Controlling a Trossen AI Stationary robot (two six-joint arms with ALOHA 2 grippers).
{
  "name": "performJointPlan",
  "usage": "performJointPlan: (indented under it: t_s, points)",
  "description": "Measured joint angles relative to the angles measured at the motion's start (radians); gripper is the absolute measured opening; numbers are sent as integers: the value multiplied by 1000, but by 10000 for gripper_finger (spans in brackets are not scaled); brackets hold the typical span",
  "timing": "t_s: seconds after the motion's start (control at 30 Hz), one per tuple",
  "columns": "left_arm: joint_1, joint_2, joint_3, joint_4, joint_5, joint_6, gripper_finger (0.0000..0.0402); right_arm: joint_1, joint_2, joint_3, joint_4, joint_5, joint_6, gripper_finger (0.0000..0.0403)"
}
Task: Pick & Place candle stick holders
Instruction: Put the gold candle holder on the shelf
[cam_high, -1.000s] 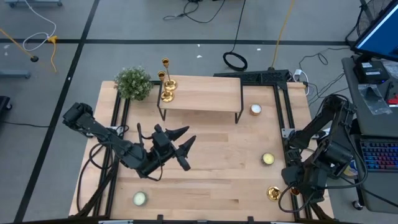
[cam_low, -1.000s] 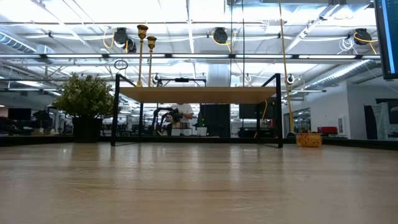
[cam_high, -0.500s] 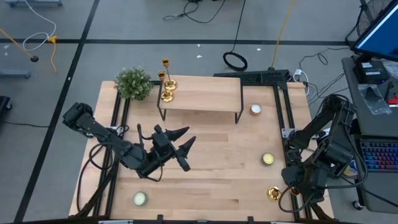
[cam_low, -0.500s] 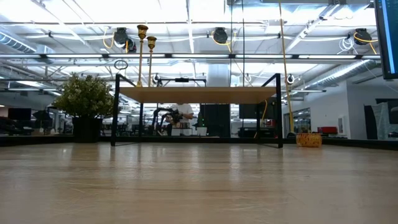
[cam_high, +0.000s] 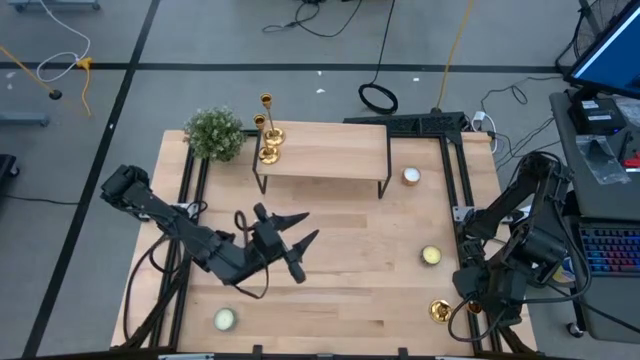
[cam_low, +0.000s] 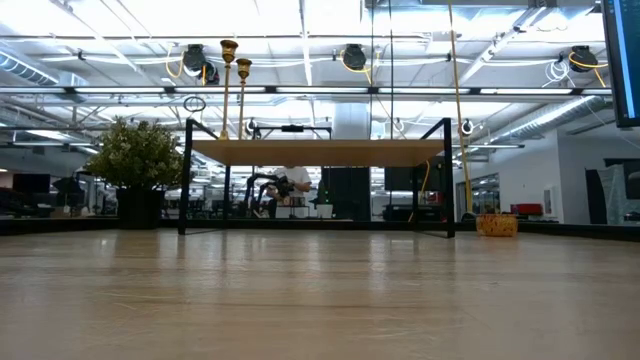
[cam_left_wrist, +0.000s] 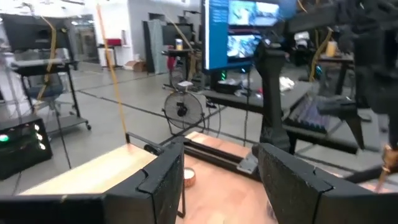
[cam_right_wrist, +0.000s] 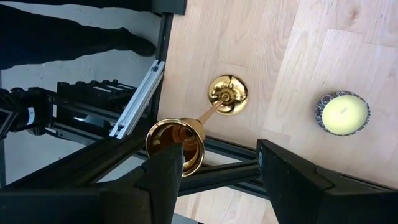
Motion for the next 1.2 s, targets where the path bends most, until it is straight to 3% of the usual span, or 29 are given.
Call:
performJointPlan:
  t_s: [0.23, 0.53, 0.83, 1.2]
  points:
    - [0, 0, 0, -131, 2, -151, 207, 0, 0, 0, 0, 0, -7, 199]
    - [16, -2, 0, -245, 3, -199, 207, 0, 0, 0, 0, -1, -21, 199]
    - [98, -74, -1, -565, 199, -437, 207, 0, 0, 0, 0, -3, -20, 199]
    - [121, -115, -61, -619, 250, -493, 207, 0, 0, 0, 0, -4, -19, 199]
